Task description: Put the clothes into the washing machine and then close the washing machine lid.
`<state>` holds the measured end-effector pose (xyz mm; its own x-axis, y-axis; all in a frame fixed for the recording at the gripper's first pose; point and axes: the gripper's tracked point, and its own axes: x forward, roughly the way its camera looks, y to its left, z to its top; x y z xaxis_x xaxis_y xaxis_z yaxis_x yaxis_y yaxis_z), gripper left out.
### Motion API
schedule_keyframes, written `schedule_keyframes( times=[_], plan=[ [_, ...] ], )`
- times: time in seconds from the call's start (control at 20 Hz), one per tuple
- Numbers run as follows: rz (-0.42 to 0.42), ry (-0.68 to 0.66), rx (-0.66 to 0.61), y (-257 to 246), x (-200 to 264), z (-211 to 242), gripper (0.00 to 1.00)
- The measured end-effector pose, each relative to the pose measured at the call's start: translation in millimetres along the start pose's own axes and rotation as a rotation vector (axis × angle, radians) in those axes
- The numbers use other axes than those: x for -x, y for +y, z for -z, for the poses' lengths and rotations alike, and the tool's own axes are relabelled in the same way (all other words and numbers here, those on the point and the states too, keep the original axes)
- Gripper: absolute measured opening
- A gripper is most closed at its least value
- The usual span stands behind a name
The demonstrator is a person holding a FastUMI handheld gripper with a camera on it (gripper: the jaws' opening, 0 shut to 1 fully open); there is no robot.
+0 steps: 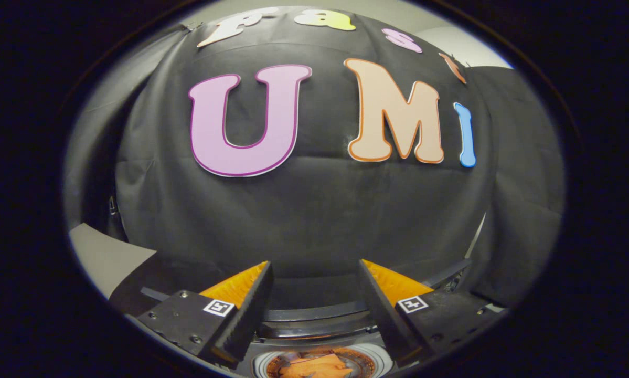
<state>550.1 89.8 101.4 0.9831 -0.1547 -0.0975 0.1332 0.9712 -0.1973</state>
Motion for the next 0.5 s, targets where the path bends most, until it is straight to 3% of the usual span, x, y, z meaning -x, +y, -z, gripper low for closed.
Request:
schedule_keyframes(
  times=[0.5],
  plan=[
    [-0.001,-0.057,-0.014,-1.7,20.3,4.4,0.97]
  ],
)
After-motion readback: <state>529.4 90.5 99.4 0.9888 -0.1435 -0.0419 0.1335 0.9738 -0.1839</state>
